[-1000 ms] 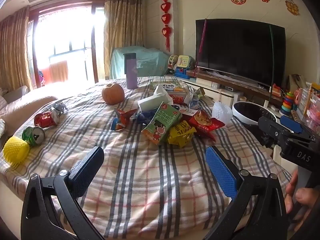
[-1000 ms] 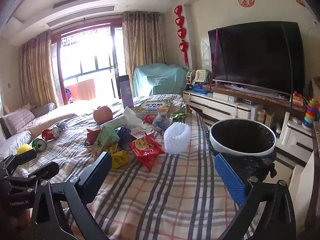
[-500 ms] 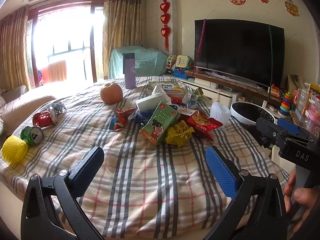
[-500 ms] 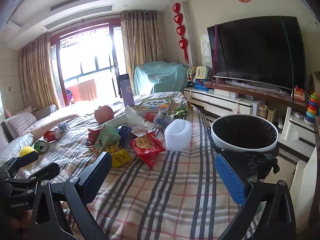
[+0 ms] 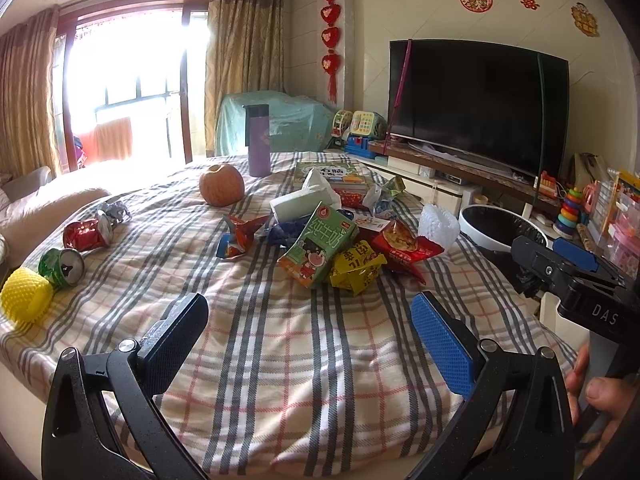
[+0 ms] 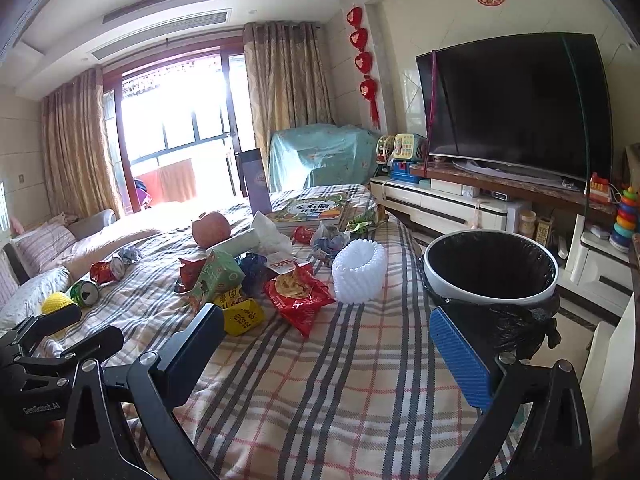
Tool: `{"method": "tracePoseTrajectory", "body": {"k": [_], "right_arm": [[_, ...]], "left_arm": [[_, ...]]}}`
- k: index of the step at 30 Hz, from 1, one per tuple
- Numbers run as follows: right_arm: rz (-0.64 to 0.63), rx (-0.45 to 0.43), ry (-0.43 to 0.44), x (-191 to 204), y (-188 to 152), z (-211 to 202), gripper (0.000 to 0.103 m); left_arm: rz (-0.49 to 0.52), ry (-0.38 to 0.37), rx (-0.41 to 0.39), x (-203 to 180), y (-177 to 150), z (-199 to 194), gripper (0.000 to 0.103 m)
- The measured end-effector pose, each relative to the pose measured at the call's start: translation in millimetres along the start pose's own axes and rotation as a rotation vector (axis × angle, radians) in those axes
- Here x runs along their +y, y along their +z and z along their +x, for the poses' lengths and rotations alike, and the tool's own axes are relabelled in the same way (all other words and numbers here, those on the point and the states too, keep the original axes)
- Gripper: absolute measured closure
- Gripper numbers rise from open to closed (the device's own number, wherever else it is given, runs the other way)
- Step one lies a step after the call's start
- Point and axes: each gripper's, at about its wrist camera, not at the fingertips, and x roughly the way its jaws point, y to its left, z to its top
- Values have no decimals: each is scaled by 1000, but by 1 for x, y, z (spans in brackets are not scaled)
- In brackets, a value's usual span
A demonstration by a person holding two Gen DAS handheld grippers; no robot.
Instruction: Collect trash
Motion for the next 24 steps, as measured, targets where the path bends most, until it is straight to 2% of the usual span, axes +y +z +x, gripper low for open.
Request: {"method": "tracePoseTrajectory", "body": {"k": [24], "right_arm": [[2, 1, 14, 1, 1, 1, 0]], "left_arm": [[-1, -12, -1, -1, 2, 0, 0]]}}
